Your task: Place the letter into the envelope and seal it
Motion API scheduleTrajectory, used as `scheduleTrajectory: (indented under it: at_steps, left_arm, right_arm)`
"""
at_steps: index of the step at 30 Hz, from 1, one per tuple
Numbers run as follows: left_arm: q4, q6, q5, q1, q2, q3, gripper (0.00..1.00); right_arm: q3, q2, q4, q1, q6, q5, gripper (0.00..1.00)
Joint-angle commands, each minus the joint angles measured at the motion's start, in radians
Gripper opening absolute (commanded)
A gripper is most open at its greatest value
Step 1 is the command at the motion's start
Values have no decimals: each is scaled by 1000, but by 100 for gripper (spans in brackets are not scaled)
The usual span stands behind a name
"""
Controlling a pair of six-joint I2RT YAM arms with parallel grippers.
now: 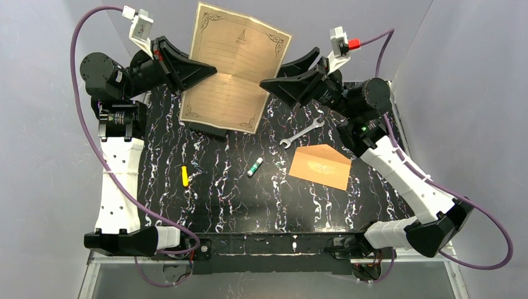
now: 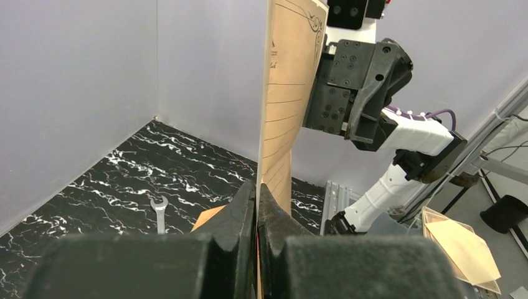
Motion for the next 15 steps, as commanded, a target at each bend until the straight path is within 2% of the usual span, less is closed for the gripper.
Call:
scheduleTrajectory:
  at_steps: [1,4,5,6,7,8,9,10,11,13,15]
  left_arm:
    - [21,-10,53,5,-26,14,0]
    - [26,-19,67,5,-29,11,0]
    - [26,-22,69,5,-31,10,0]
    - [28,-26,69,6,-32,7,0]
    - [28,-29,65,5,-33,6,0]
    - [28,-35,58,6,-34,3,0]
    - [28,-47,48,6,-34,-1,13]
    - [28,-62,37,5,-34,-8,39]
    - [28,-76,38,5,-33,-20,50]
    - [28,-96,50,6,-35,-47,57]
    - [28,-101,57,6,-45,-83,57]
  right_arm:
    - [90,24,-41,0,-78,18,56]
    - [124,49,-42,0,-92,36,52]
    - [130,53,-42,-1,-98,53,43]
    - [136,56,-42,0,-101,68,28]
    - [141,58,-42,0,-100,87,7]
    - [141,57,-36,0,-96,104,1]
    - [133,55,-25,0,-90,118,1]
    - [124,50,-13,0,-88,140,1]
    - [114,43,-12,0,-91,165,1]
    - [103,27,-18,-3,-109,205,1]
    - [109,22,-26,-2,-126,216,1]
